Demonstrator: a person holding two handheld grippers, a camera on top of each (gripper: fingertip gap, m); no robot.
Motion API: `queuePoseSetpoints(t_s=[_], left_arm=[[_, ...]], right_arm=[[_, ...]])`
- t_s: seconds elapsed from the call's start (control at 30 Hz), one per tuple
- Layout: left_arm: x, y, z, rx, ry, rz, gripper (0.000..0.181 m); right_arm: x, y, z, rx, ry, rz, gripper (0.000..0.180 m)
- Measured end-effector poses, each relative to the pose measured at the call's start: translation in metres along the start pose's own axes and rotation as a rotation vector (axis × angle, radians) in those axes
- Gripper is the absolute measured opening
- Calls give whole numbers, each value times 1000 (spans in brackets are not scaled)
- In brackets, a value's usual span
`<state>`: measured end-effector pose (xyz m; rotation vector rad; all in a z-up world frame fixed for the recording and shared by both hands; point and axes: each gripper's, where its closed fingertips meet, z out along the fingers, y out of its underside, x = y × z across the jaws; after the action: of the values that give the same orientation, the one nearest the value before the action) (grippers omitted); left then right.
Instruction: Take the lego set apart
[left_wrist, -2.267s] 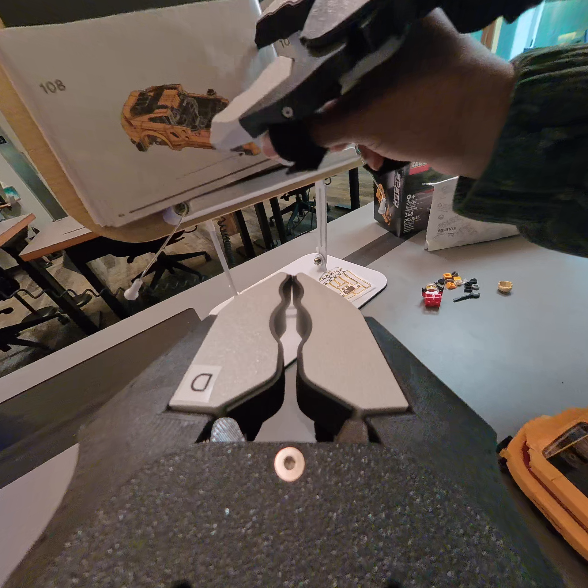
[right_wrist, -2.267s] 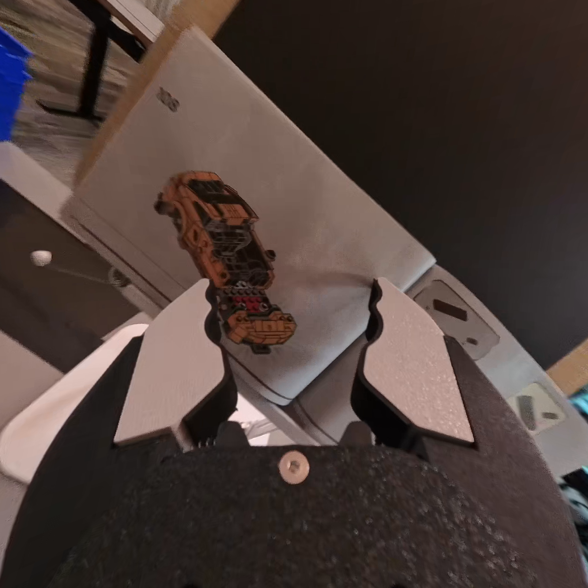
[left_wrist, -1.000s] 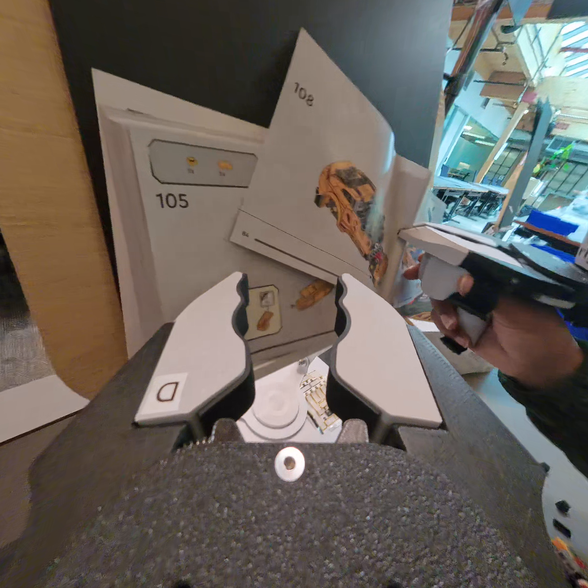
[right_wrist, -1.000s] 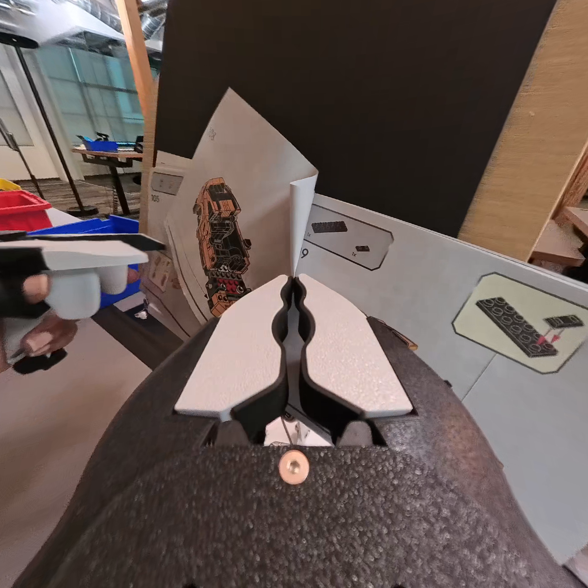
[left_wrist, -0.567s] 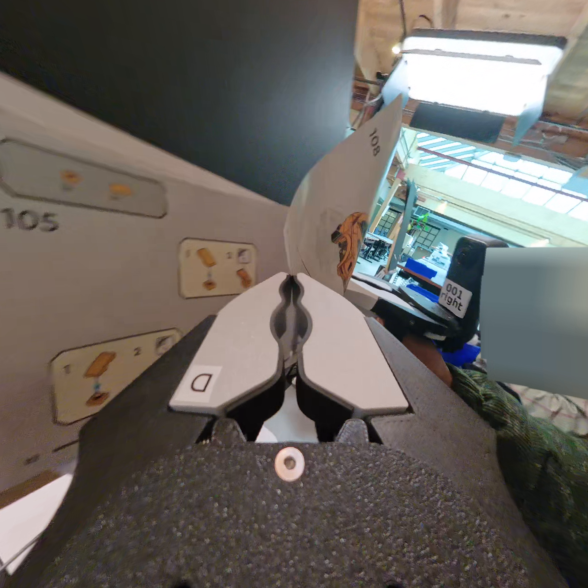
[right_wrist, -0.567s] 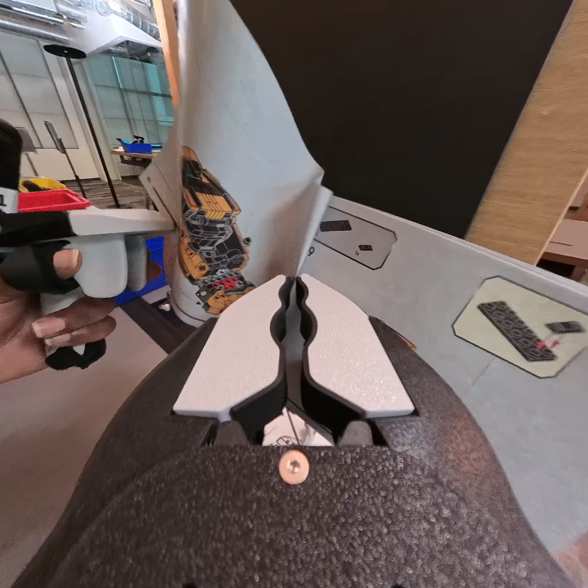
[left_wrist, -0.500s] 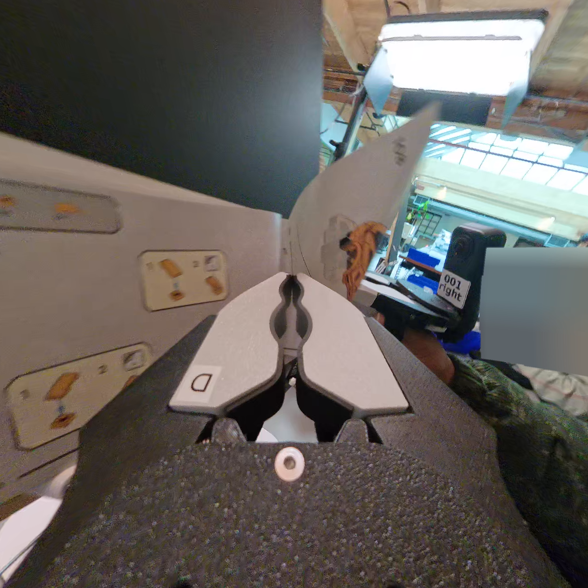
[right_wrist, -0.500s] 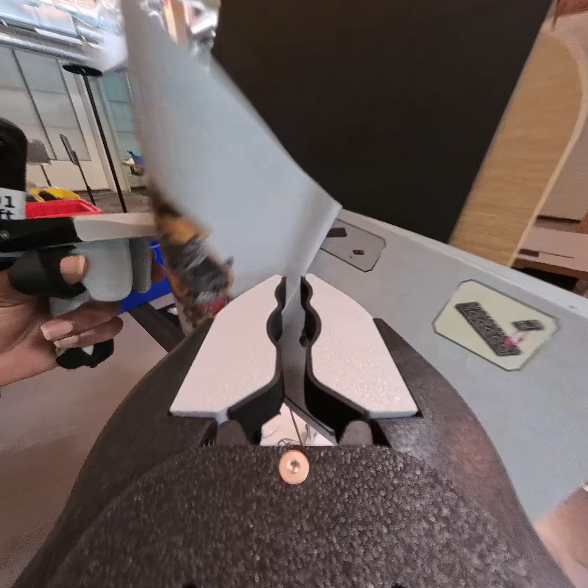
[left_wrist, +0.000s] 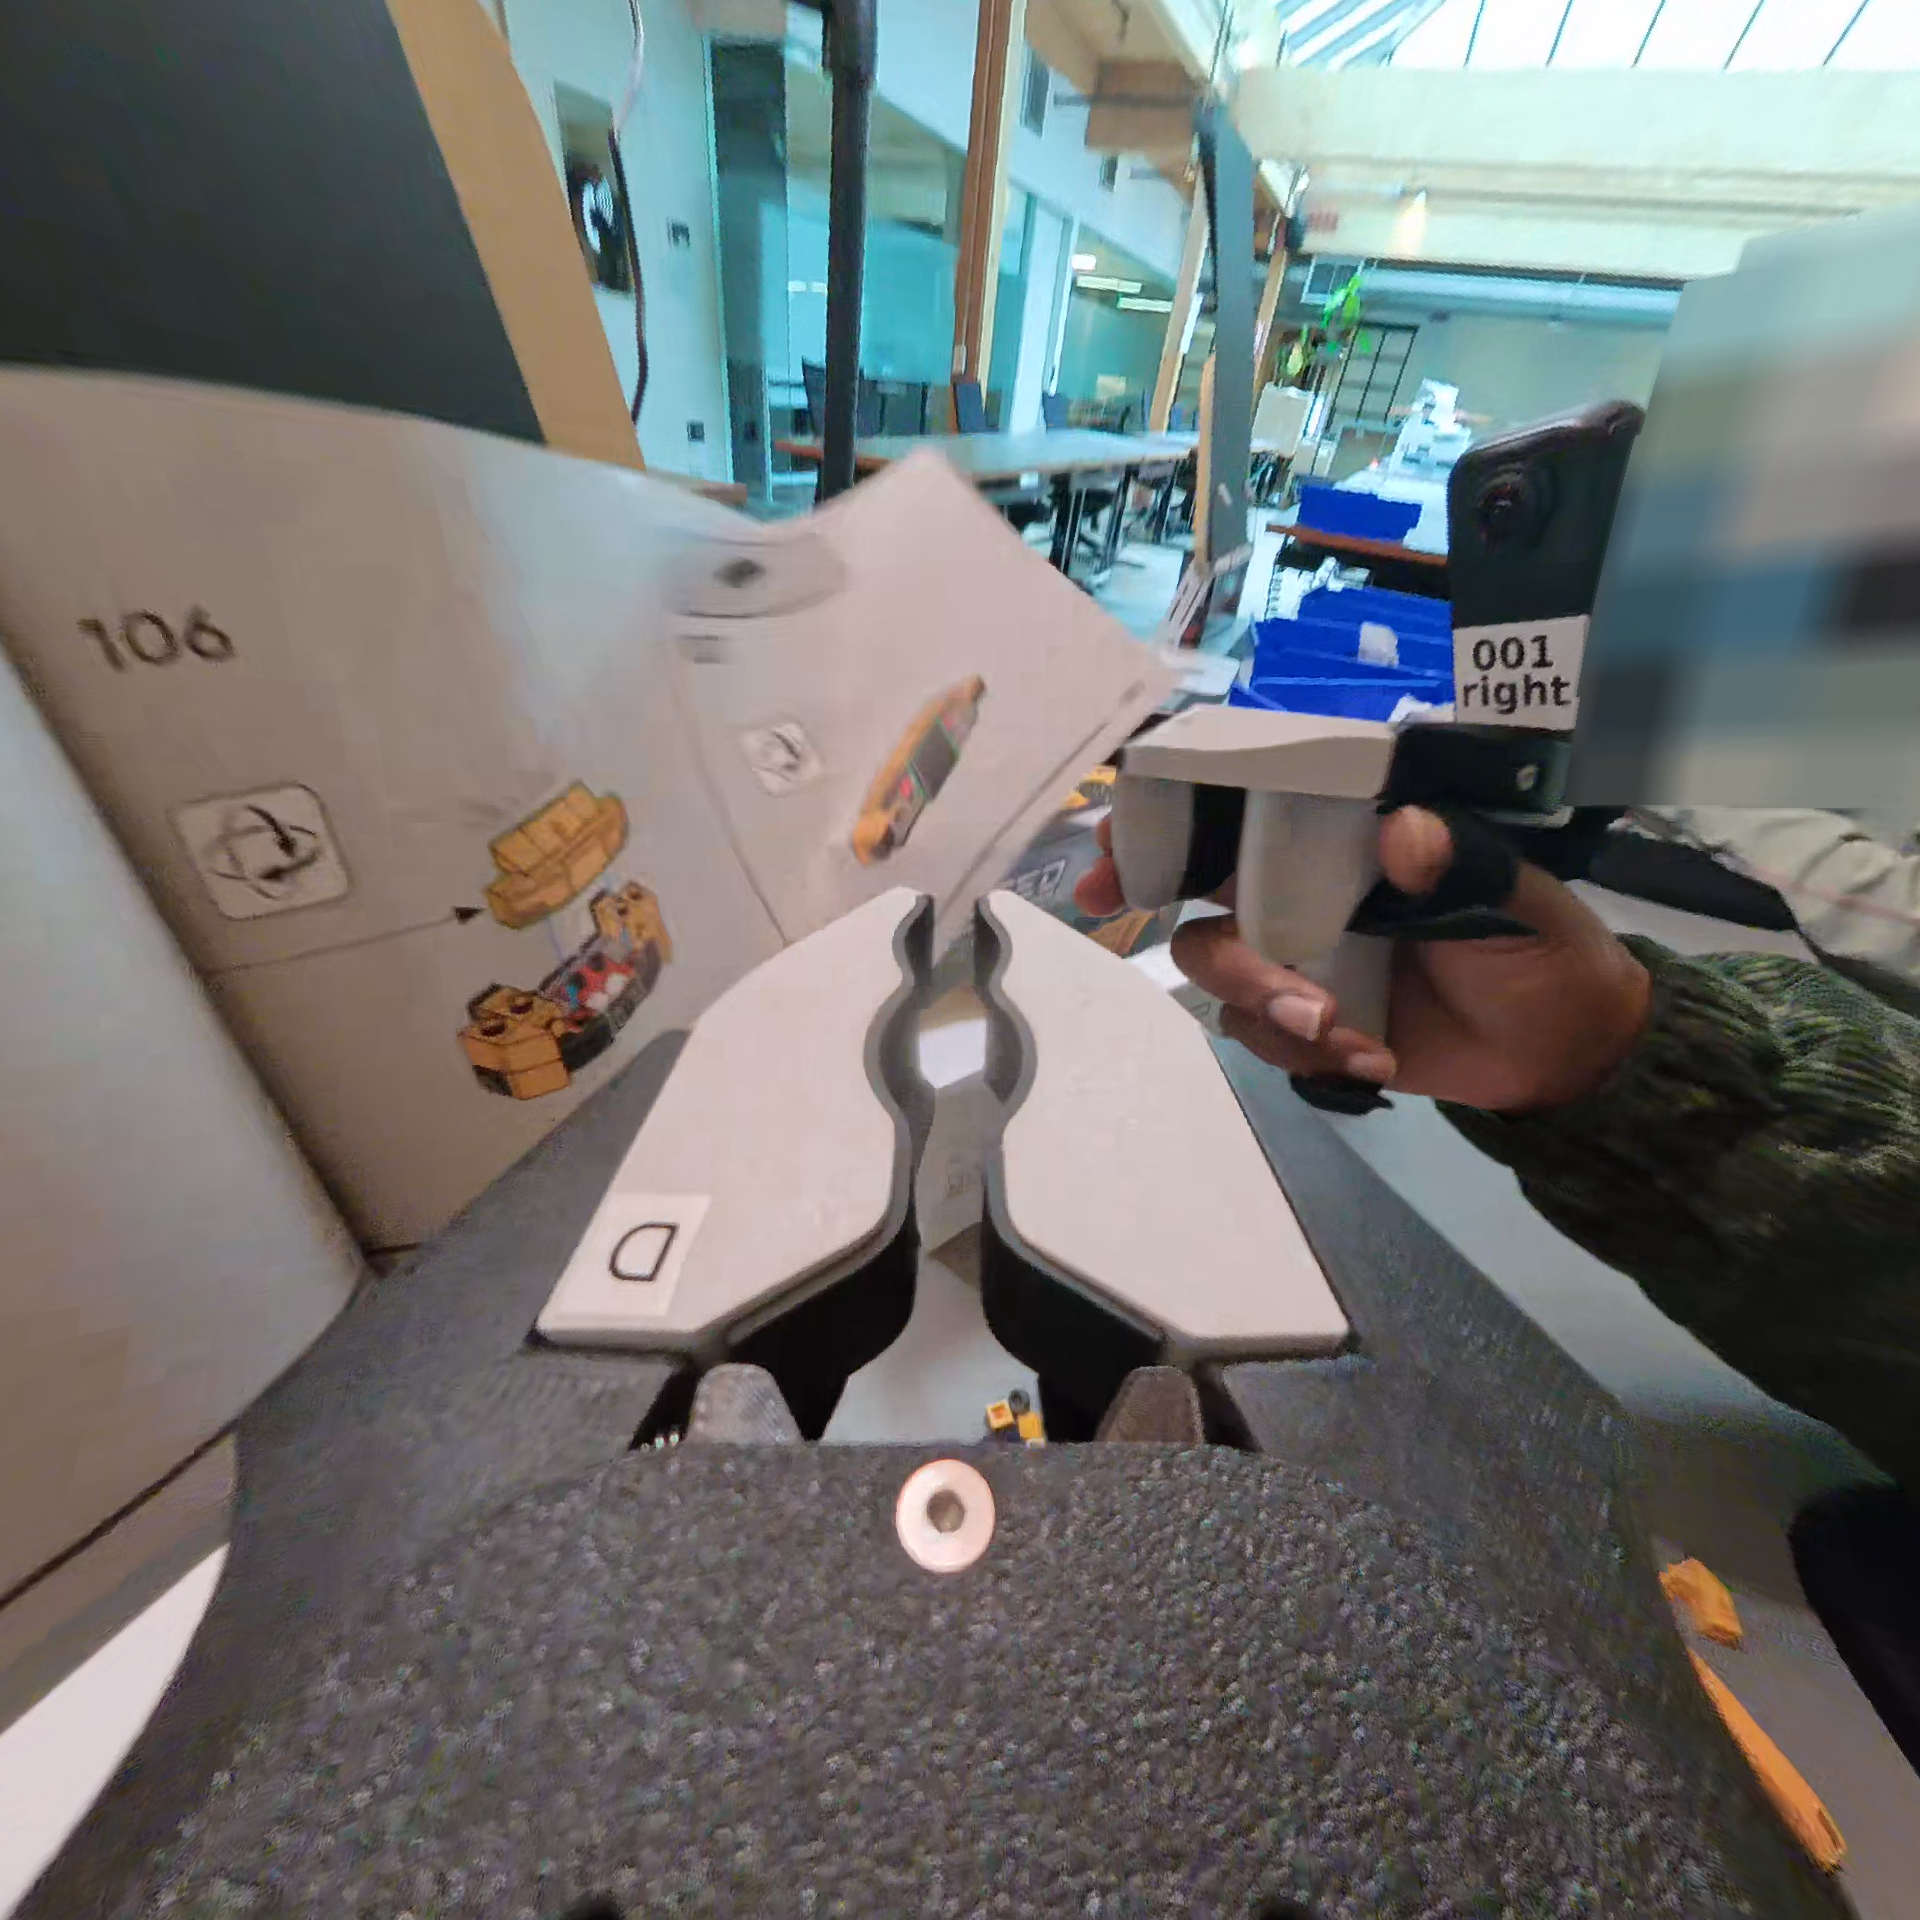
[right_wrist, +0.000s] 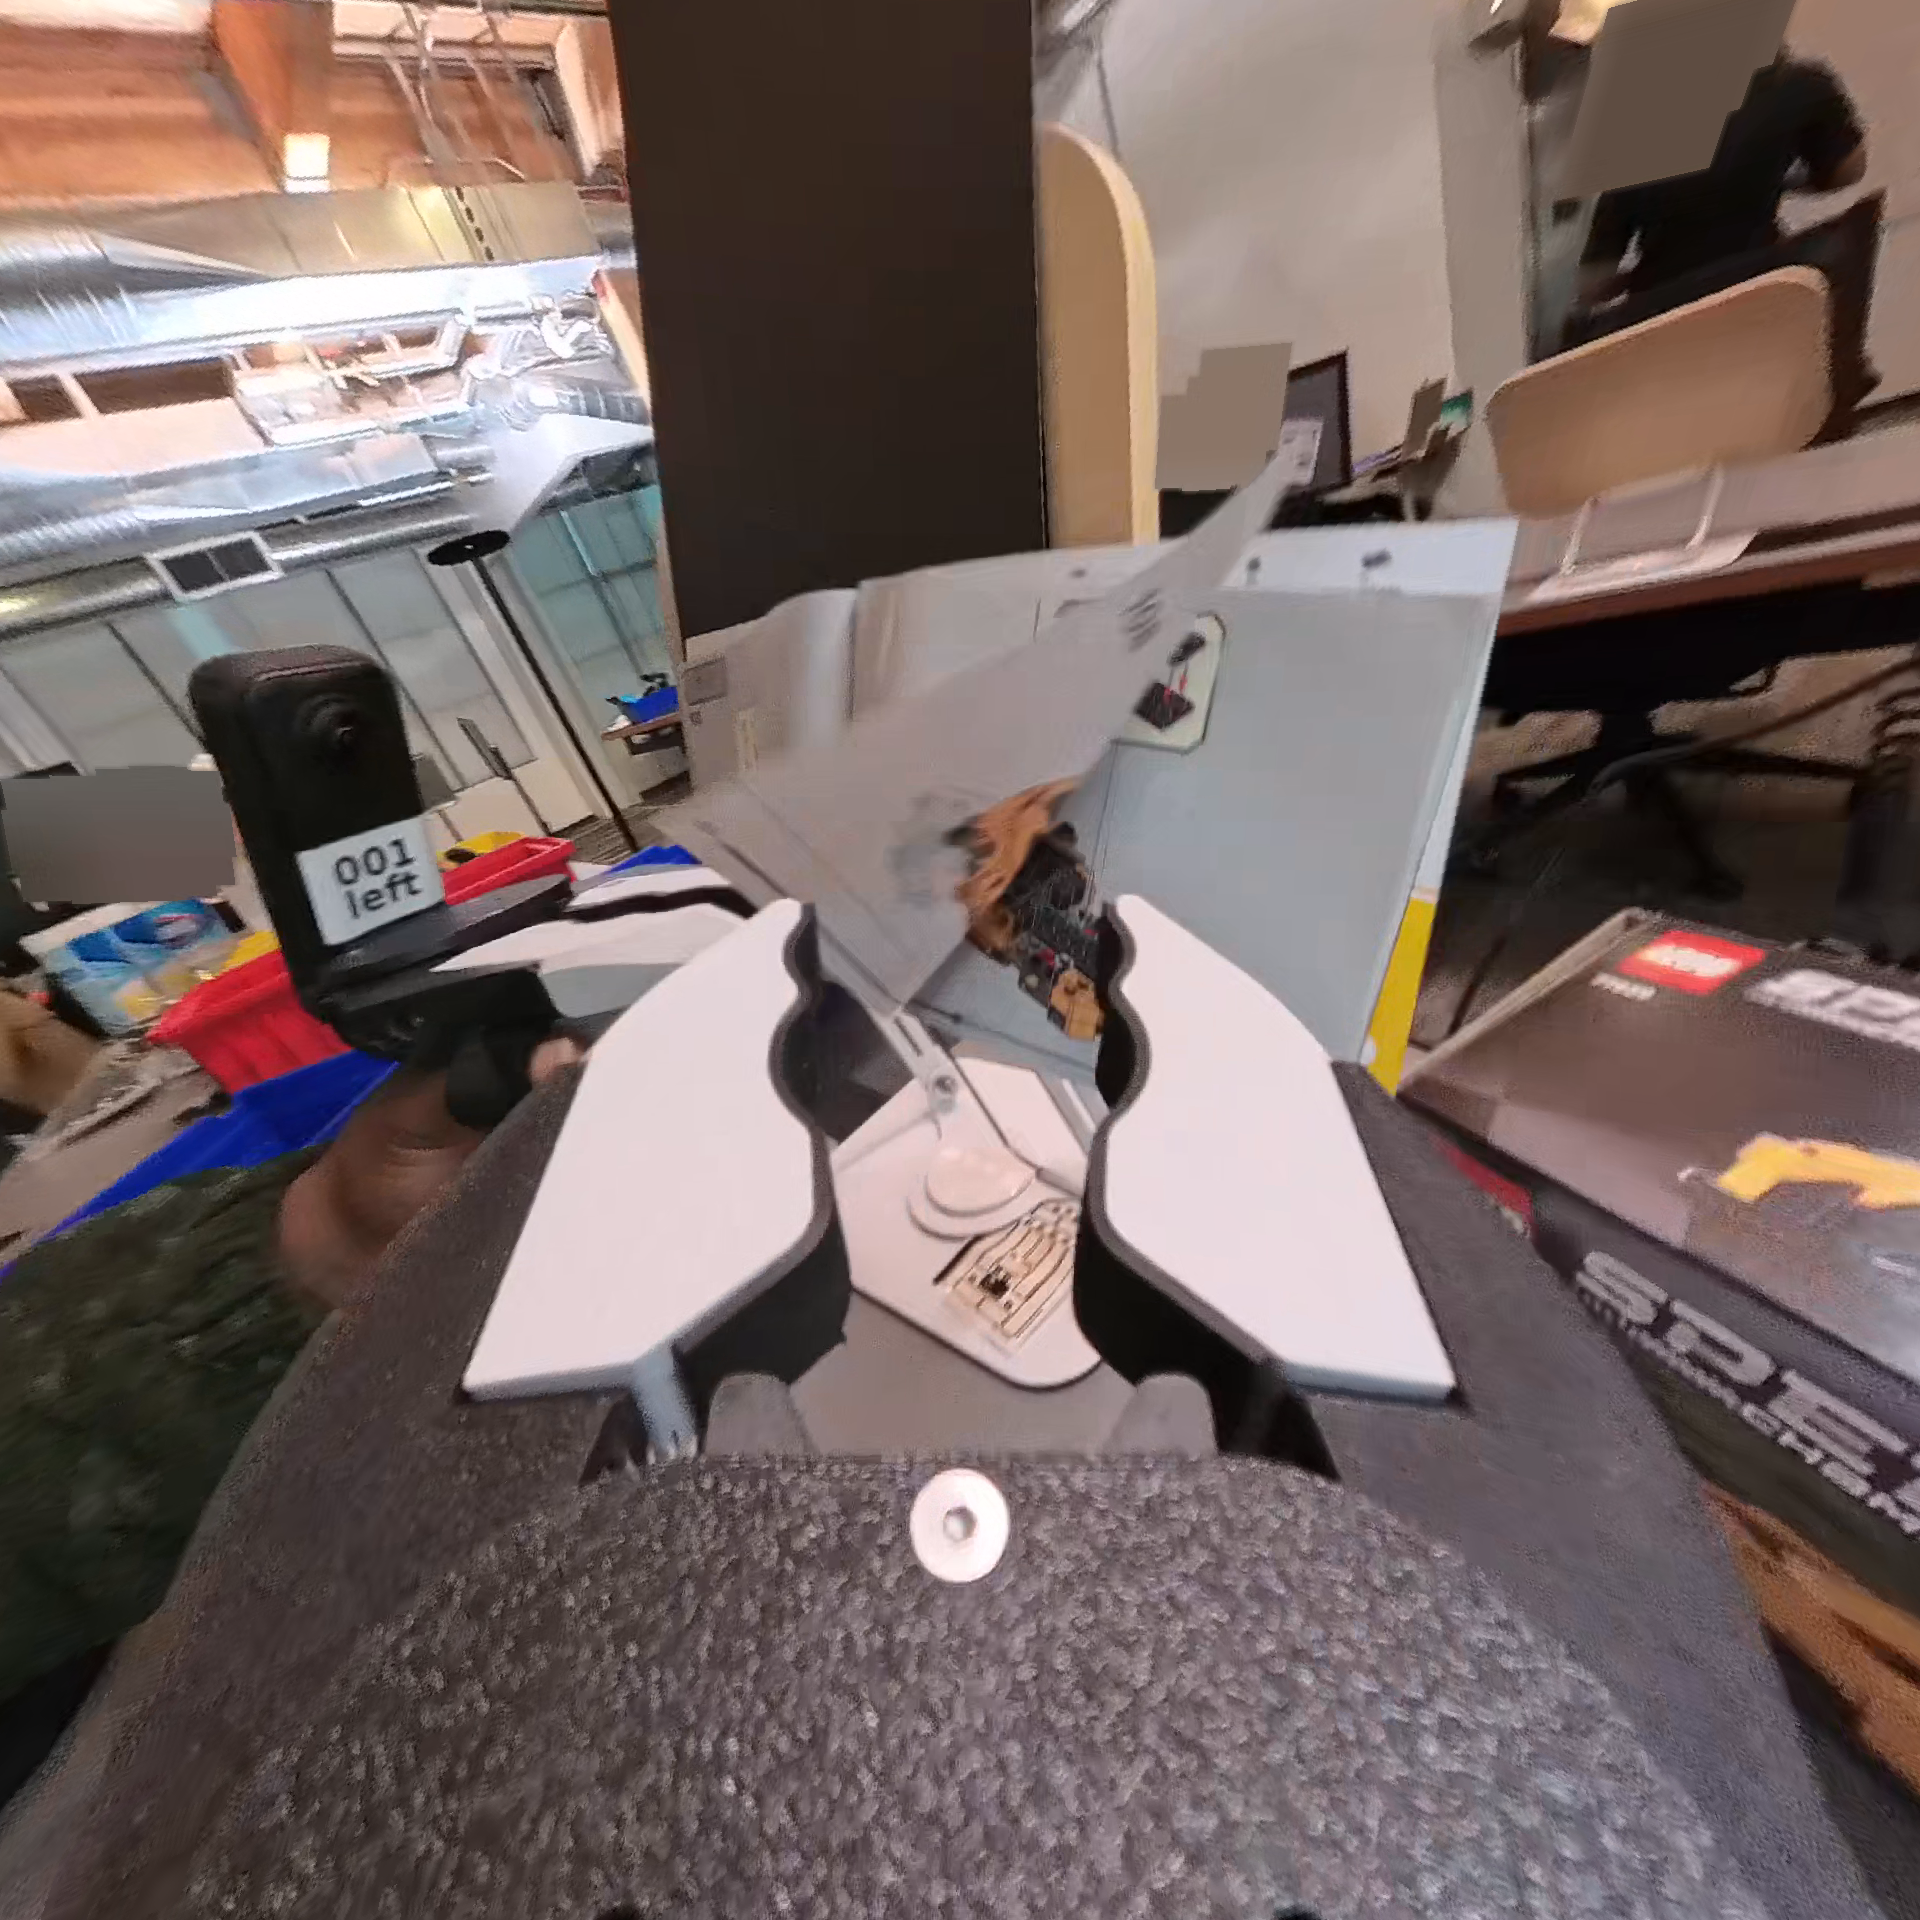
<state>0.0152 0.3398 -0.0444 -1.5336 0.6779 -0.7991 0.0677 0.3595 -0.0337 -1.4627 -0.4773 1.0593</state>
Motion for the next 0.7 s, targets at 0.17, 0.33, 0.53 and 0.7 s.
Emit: queuePoseSetpoints(t_s=[0.17,0.33,0.53,0.7], left_arm=[[-4,14,7,-68,-13,23,14],[-5,13,-8,-89,-33,123,14],[-19,24,-19,-187,-94,225,15],[-22,35,-2,-233,-126,239,19]], right_arm=[[7,17,8,-92,-33,30,73],[10,16,24,-127,-96,102,69],[7,-5,7,-83,-278,271,77],[0,-10,-2,-105,-347,300,83]])
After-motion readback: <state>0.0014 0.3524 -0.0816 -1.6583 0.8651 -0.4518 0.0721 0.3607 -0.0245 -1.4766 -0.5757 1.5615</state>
